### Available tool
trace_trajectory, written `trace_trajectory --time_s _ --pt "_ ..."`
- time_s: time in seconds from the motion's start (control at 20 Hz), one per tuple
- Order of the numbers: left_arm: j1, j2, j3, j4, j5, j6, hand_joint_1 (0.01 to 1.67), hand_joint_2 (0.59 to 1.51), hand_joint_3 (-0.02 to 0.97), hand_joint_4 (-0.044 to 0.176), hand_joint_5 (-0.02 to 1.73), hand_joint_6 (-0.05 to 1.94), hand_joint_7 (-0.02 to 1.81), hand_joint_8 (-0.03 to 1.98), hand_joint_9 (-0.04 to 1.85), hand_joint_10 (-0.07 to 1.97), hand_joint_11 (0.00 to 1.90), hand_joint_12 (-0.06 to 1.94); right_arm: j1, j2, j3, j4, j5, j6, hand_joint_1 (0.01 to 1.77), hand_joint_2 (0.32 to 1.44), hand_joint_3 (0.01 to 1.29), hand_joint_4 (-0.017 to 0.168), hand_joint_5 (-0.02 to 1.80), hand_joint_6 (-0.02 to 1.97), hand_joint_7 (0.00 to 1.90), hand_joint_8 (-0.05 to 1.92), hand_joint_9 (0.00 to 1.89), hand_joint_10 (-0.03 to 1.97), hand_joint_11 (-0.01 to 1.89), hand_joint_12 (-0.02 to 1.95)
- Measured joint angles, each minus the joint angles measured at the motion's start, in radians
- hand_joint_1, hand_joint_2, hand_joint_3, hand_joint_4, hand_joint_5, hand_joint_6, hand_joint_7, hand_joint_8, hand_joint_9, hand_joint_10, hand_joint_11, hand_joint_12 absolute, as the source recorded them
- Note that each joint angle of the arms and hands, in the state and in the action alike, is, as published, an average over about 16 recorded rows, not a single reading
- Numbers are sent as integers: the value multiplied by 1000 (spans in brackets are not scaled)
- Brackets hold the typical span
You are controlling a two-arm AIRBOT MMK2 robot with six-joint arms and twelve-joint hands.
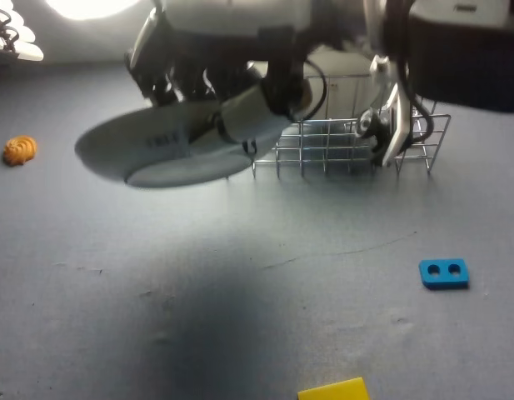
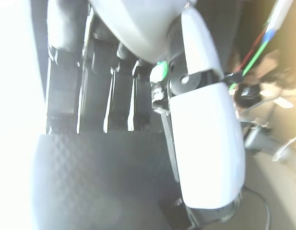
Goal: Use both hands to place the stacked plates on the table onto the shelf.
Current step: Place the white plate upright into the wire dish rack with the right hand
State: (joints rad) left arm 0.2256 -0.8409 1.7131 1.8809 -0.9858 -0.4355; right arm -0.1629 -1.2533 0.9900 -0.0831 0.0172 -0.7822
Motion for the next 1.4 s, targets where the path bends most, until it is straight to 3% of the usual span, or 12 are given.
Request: trace_trajectory --time_s 0.3,0.65,1.0,1.25,1.4 --pt "3 0 0 1 0 0 16 1219 15 1 98 2 74 0 46 21 22 44 75 42 1 17 -47 69 1154 1069 15 -7 760 1106 1100 919 1372 483 1194 1122" --pt "7 0 0 1 0 0 16 1220 14 1 96 2 72 -1 43 21 27 14 122 89 0 52 -71 75 1155 1069 14 -7 765 1083 1101 928 1377 449 1190 1107" --pt "11 0 0 1 0 0 16 1220 14 1 98 3 79 0 49 21 29 13 132 142 7 102 -74 75 1158 1069 14 -7 760 1079 1082 1002 1378 452 1179 1126" --pt "12 0 0 2 -1 0 16 1220 15 1 99 3 83 0 55 21 29 13 118 180 22 137 -66 83 1158 1070 14 -7 764 1079 1131 847 1378 473 1175 1147" --pt "12 0 -1 3 -1 0 16 1219 15 1 99 3 82 0 54 21 30 13 102 198 37 154 -57 97 1159 1070 14 -7 764 1079 1128 872 1382 481 1178 1152"
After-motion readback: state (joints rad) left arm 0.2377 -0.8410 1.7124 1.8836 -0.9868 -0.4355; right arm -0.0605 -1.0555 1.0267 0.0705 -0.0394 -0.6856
